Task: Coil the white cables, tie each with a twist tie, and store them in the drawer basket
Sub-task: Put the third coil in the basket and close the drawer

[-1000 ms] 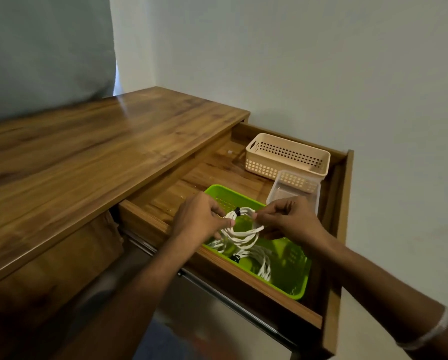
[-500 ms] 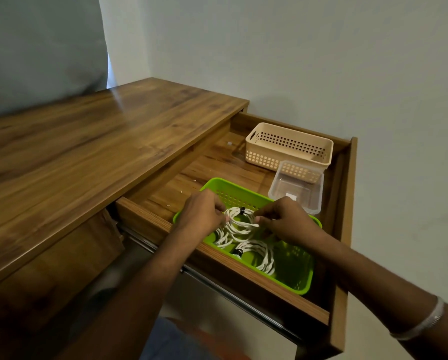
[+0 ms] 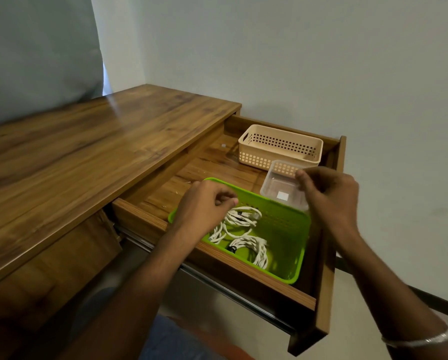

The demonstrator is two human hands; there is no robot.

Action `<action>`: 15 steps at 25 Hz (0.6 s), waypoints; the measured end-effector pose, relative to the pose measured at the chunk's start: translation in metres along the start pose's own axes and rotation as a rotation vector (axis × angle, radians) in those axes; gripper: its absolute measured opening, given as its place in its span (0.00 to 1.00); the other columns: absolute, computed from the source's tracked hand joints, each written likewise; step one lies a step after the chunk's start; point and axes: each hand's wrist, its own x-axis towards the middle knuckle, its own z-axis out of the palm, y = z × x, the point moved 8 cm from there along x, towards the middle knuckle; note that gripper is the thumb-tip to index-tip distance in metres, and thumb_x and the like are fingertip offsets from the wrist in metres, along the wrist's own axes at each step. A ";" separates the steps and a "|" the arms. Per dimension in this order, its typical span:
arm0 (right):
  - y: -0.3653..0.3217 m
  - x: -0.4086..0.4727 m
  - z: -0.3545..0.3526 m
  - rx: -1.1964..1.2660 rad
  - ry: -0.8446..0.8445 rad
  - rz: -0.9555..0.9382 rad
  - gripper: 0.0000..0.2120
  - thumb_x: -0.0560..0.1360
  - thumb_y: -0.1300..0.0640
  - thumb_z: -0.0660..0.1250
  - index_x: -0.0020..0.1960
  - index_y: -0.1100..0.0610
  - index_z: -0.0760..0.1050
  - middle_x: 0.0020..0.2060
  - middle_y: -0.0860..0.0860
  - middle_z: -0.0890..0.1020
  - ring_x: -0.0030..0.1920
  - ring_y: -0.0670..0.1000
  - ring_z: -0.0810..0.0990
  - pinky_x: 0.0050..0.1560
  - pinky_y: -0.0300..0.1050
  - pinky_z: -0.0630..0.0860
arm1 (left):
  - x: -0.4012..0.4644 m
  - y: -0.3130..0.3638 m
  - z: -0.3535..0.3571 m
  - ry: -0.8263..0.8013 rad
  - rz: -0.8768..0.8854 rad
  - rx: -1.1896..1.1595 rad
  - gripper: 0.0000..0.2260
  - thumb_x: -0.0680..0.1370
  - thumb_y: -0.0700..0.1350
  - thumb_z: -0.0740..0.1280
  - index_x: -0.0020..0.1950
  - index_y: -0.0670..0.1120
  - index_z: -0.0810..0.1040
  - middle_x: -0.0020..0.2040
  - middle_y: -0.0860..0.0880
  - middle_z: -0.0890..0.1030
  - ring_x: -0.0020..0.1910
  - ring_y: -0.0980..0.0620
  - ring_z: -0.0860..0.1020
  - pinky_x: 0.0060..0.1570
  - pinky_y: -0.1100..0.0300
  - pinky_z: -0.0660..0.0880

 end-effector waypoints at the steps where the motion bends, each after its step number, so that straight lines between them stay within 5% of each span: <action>1: 0.014 0.002 -0.019 0.020 0.085 0.047 0.09 0.80 0.51 0.69 0.56 0.51 0.86 0.47 0.46 0.87 0.47 0.46 0.86 0.50 0.47 0.83 | -0.004 0.021 0.003 0.004 0.077 -0.030 0.08 0.78 0.50 0.74 0.56 0.52 0.87 0.48 0.55 0.88 0.45 0.62 0.82 0.46 0.60 0.81; 3: 0.058 0.003 -0.044 -0.019 0.156 0.212 0.12 0.83 0.56 0.64 0.62 0.55 0.83 0.54 0.49 0.86 0.55 0.49 0.84 0.58 0.47 0.79 | -0.017 0.065 0.022 -0.063 0.237 -0.070 0.09 0.80 0.50 0.72 0.59 0.52 0.86 0.52 0.54 0.88 0.50 0.59 0.83 0.53 0.56 0.81; 5: 0.099 0.003 -0.039 -0.025 0.051 0.361 0.14 0.84 0.60 0.60 0.62 0.55 0.83 0.56 0.53 0.86 0.58 0.55 0.83 0.63 0.53 0.79 | -0.037 0.108 0.059 -0.234 0.438 -0.027 0.13 0.82 0.49 0.68 0.66 0.52 0.82 0.63 0.53 0.84 0.61 0.55 0.80 0.63 0.53 0.78; 9: 0.125 -0.002 -0.022 0.107 -0.079 0.413 0.20 0.82 0.68 0.57 0.52 0.51 0.85 0.42 0.53 0.88 0.50 0.60 0.86 0.55 0.58 0.84 | -0.081 0.148 0.134 -0.586 0.866 0.203 0.26 0.80 0.32 0.64 0.77 0.47 0.72 0.79 0.49 0.69 0.81 0.50 0.62 0.78 0.51 0.62; 15: 0.131 0.001 -0.009 0.117 -0.051 0.389 0.18 0.83 0.67 0.57 0.61 0.59 0.84 0.46 0.54 0.88 0.48 0.54 0.87 0.55 0.57 0.84 | -0.072 0.140 0.137 -0.553 0.925 0.341 0.18 0.80 0.37 0.65 0.70 0.44 0.79 0.73 0.46 0.78 0.79 0.48 0.66 0.79 0.49 0.60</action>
